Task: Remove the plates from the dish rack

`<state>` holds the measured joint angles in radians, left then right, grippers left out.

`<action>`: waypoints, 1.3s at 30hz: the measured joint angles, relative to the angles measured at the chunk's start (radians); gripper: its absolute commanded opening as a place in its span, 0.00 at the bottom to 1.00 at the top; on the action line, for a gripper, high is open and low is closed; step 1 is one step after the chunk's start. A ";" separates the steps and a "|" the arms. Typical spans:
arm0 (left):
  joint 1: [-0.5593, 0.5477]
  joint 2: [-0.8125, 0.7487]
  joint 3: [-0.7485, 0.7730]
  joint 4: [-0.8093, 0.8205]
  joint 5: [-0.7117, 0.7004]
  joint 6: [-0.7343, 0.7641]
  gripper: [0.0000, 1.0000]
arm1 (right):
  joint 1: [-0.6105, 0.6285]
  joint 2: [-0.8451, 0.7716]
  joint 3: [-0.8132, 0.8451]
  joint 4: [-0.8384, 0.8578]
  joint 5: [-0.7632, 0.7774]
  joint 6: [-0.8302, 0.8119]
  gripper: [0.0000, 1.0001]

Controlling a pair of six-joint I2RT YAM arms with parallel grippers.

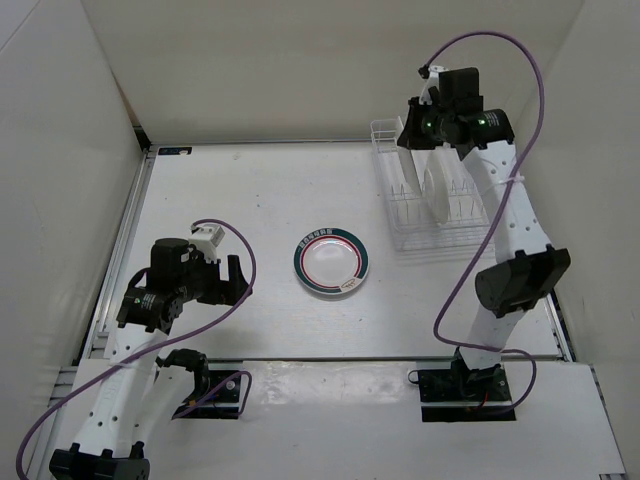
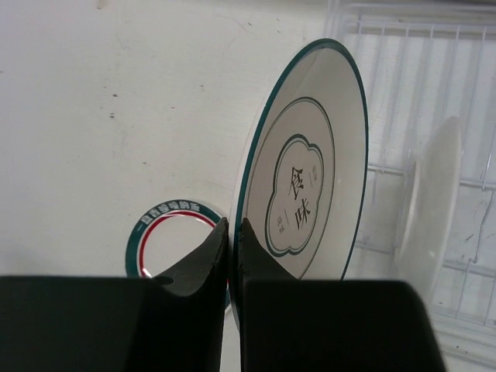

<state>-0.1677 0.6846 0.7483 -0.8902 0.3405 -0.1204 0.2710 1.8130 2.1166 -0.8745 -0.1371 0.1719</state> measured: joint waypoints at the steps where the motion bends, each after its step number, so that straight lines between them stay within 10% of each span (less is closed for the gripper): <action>1: 0.000 0.001 0.000 0.000 0.000 0.000 1.00 | 0.013 -0.022 0.000 -0.001 0.004 -0.004 0.00; 11: 0.000 0.000 0.000 0.000 0.000 0.000 1.00 | 0.459 -0.325 -0.341 0.105 0.215 -0.080 0.00; 19: 0.000 -0.002 0.000 0.000 0.000 0.000 1.00 | 0.734 -0.167 -0.636 0.188 0.607 -0.127 0.00; 39: 0.000 -0.006 0.000 0.000 0.008 0.000 1.00 | 0.942 0.226 -0.492 0.256 1.037 -0.069 0.00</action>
<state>-0.1677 0.6781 0.7483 -0.8902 0.3485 -0.1204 1.2129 2.0388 1.6241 -0.6182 0.8997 0.1028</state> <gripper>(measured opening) 1.000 0.065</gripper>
